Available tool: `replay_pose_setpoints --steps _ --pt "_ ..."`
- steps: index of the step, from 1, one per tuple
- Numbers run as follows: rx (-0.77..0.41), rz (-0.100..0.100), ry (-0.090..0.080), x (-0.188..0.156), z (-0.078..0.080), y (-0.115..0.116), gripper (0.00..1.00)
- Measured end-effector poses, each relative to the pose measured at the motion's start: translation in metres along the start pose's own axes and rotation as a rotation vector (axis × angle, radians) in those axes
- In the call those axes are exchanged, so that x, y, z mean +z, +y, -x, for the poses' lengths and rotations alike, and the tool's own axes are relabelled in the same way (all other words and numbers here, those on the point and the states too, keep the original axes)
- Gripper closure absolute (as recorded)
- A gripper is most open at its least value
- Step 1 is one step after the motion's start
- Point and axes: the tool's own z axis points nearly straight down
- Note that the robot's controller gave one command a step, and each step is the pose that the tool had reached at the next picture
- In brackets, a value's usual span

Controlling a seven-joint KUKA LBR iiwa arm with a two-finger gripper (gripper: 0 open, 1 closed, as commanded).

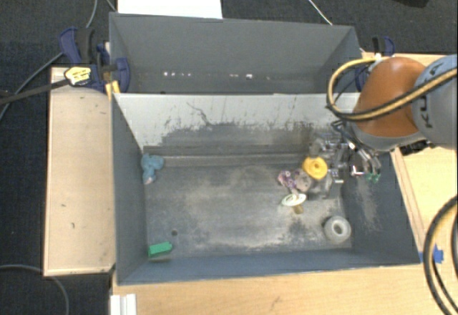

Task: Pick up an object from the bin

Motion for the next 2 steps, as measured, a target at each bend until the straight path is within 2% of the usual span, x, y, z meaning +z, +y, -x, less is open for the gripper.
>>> replay_pose_setpoints --steps 1,2 --pt "0.037 0.002 0.008 0.011 -0.007 -0.003 0.0" --pt "0.076 0.0 -0.001 0.012 0.0 0.013 1.0"
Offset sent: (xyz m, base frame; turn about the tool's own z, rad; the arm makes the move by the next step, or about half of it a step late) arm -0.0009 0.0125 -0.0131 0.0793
